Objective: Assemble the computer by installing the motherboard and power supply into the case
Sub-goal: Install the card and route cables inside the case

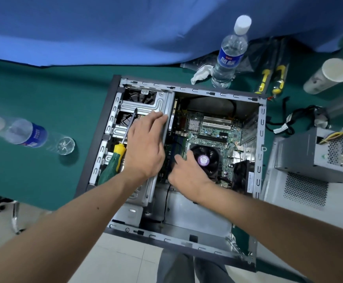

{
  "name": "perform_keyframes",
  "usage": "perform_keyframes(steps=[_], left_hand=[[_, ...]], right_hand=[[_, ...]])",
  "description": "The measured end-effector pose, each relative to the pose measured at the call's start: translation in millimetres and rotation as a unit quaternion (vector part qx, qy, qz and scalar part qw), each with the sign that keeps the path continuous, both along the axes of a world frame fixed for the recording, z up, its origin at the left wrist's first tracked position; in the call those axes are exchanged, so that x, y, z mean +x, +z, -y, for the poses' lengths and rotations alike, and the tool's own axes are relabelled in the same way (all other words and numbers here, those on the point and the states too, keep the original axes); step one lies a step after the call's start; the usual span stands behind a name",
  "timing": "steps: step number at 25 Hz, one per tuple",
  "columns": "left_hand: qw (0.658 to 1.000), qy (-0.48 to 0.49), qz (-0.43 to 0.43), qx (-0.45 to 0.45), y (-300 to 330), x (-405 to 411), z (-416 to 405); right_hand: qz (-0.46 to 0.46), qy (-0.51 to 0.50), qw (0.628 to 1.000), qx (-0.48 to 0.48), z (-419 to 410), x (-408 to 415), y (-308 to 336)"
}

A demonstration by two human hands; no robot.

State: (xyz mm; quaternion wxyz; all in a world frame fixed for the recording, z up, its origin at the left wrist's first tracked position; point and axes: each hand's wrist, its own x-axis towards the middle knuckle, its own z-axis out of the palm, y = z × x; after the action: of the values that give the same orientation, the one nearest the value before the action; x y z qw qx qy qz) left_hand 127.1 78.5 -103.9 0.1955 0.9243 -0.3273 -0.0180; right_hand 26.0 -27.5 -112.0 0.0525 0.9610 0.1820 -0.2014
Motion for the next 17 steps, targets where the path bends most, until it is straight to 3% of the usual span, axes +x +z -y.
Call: perform_keyframes(steps=[3,7,11,17], left_hand=[[1.0,-0.005,-0.005,0.015,4.7,-0.9,0.2],[1.0,0.0,-0.019,0.022,8.3,0.4,1.3],[0.999,0.0,-0.027,0.029,10.2,4.8,2.0],[0.999,-0.007,-0.025,0.024,9.6,4.1,-2.6]], right_hand=[[0.029,-0.03,0.998,0.049,-8.6,-1.3,1.2],[-0.096,-0.143,0.974,0.148,-26.9,-6.9,-9.2],[-0.115,-0.266,0.943,0.162,-40.3,2.5,-22.3],[-0.075,-0.432,0.861,0.257,-52.8,5.1,-23.9]])
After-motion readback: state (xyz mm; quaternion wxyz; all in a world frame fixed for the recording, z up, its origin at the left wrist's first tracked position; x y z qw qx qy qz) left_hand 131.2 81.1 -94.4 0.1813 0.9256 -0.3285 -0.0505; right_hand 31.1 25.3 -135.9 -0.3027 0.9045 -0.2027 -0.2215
